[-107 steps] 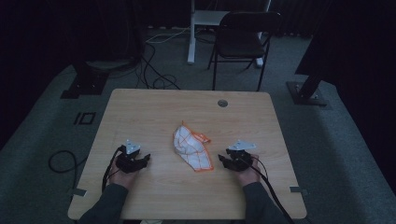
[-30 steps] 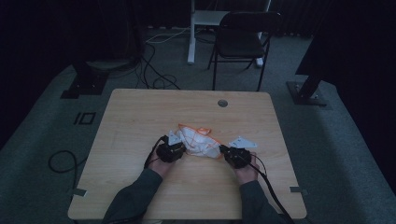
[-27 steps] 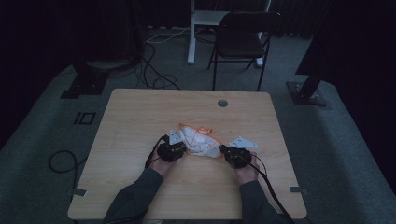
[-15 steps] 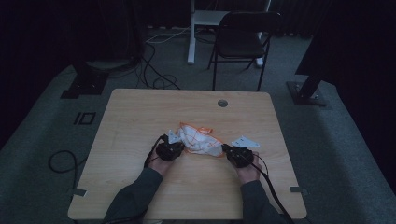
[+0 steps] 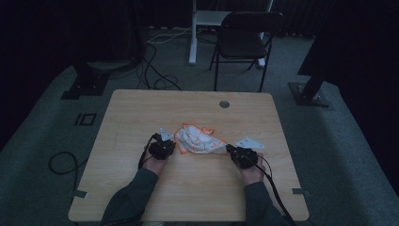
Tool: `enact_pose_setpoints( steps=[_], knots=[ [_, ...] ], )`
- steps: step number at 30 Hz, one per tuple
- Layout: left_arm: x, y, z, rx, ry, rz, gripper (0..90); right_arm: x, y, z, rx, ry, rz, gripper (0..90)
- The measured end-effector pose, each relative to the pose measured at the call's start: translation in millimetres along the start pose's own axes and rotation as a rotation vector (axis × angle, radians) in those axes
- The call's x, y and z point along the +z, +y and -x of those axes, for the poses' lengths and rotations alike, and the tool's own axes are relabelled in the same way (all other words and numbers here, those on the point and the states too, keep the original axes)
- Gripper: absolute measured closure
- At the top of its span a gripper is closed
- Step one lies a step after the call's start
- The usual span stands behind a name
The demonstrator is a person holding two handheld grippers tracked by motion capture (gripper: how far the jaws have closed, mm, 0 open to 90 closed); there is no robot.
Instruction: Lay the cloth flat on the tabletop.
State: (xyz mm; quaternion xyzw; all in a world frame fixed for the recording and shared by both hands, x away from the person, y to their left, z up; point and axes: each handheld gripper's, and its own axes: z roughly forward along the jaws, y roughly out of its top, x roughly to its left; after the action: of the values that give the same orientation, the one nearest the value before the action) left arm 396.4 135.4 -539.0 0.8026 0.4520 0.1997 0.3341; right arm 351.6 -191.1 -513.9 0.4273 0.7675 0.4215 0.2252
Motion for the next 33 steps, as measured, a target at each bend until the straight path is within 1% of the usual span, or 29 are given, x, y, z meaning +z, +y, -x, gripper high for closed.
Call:
enact_pose_setpoints(
  steps=[1, 2, 6, 8, 10, 12, 13, 18, 20, 26, 27, 28, 31, 33],
  knots=[
    [-0.3, -0.4, 1.2, 0.007, -0.017, 0.002, 80.4, 0.2, -0.1, 0.0, -0.001, 0.001, -0.001, 87.1],
    [-0.5, -0.9, 4.1, 0.022, -0.034, 0.009, 79.7, 0.4, -0.1, -0.2, -0.002, 0.002, -0.001, 87.1],
    [1.9, 1.1, 21.8, 0.07, -0.091, 0.032, 78.4, 1.3, -0.6, -0.9, -0.002, 0.004, -0.004, 87.1],
    [3.9, 3.6, 29.1, 0.083, -0.118, 0.041, 78.1, 1.5, -0.8, -1.3, -0.004, 0.005, -0.005, 87.1],
    [6.0, 5.0, 33.2, 0.099, -0.123, 0.037, 78.1, 1.2, -0.7, -1.5, -0.006, 0.006, -0.004, 87.1],
    [7.9, 4.5, 33.8, 0.1, -0.125, 0.039, 78.1, 1.2, -0.7, -1.4, -0.006, 0.006, -0.004, 87.1],
    [7.8, 4.3, 33.0, 0.095, -0.127, 0.037, 78.1, 1.2, -0.8, -1.3, -0.006, 0.006, -0.004, 87.1],
    [4.4, 2.2, 29.1, 0.113, -0.107, 0.027, 78.7, 1.5, -1.0, -0.3, -0.004, 0.005, -0.007, 87.0],
    [1.2, -0.1, 24.7, 0.121, -0.099, 0.021, 79.2, 1.8, -1.4, 0.5, -0.005, 0.005, -0.009, 87.0],
    [-11.6, -12.0, 8.7, 0.103, -0.078, 0.013, 80.5, 2.7, -1.4, 1.7, -0.004, 0.004, -0.012, 87.0],
    [-11.6, -12.0, 8.7, 0.103, -0.078, 0.013, 80.6, 2.7, -1.4, 1.7, -0.004, 0.004, -0.012, 87.0],
    [-16.3, -16.2, 3.3, 0.1, -0.072, 0.009, 80.6, 3.0, -1.4, 2.2, -0.005, 0.005, -0.013, 87.0],
    [-23.0, -22.4, -4.9, 0.092, -0.058, 0.006, 81.9, 3.8, -0.8, 4.2, -0.002, 0.0, -0.014, 87.1],
    [-27.0, -26.5, -10.4, 0.079, -0.063, 0.008, 82.1, 3.8, -0.4, 5.7, 0.0, 0.006, -0.014, 86.9]
  ],
)
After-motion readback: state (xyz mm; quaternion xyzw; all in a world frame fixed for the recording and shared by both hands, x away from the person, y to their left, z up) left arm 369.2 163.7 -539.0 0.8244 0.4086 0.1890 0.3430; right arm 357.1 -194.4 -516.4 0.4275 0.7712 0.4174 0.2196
